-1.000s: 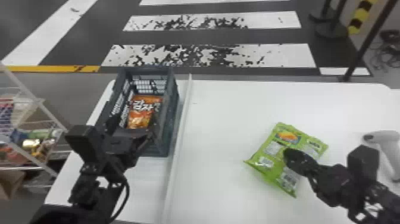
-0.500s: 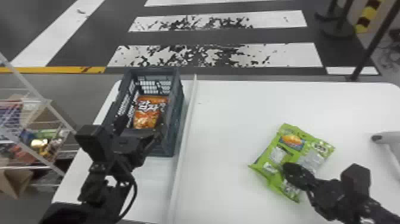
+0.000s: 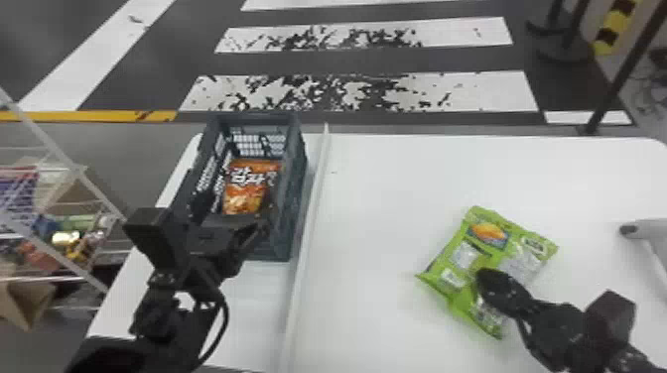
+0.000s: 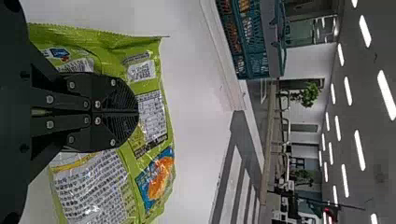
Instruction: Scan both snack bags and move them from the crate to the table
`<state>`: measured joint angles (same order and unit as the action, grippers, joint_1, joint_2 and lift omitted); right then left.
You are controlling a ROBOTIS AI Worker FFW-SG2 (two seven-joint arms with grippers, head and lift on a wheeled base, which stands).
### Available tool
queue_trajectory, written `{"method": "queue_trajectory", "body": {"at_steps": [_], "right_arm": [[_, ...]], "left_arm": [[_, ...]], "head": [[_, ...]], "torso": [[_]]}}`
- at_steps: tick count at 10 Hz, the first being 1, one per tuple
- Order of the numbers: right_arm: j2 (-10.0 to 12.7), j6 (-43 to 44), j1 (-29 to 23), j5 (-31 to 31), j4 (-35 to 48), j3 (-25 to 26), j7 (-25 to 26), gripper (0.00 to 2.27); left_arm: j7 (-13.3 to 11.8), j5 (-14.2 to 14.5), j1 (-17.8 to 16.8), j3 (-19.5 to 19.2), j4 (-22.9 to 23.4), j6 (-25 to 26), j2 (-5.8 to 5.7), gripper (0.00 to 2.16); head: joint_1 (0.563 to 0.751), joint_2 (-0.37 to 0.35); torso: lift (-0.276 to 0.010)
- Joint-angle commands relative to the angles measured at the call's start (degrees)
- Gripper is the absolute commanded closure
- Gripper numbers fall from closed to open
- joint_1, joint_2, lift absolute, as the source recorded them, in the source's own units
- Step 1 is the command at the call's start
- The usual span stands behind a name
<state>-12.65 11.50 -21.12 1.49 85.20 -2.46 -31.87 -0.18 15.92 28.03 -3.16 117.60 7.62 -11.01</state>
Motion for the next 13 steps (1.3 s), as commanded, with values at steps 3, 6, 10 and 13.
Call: {"method": "queue_trajectory", "body": {"at_steps": [3,6,10,13], "right_arm": [[0.1,-4.8,-5.1,0.7,16.0,1.9,0.0,2.26],[0.3,-13.2,-1.6,-4.5,17.0,-5.7,0.0,2.26],[1.5,-21.7,5.6,-11.4,12.8,-13.6,2.1,2.26],[1.6,-26.1,7.1,-16.6,12.7,-16.9,4.1,2.26]], "left_arm": [[0.0,0.1,0.1,0.0,0.4,-0.1,-0.06,0.08],[0.0,0.1,0.2,-0.1,1.1,-0.1,-0.15,0.08],[0.0,0.1,0.2,-0.1,1.1,0.1,-0.68,0.08],[0.0,0.1,0.2,-0.1,1.0,0.1,-0.68,0.08]], "head": [[0.695,0.135],[0.695,0.181],[0.695,0.267],[0.695,0.292]], "torso": [[-0.088],[-0.088],[-0.088],[-0.088]]}}
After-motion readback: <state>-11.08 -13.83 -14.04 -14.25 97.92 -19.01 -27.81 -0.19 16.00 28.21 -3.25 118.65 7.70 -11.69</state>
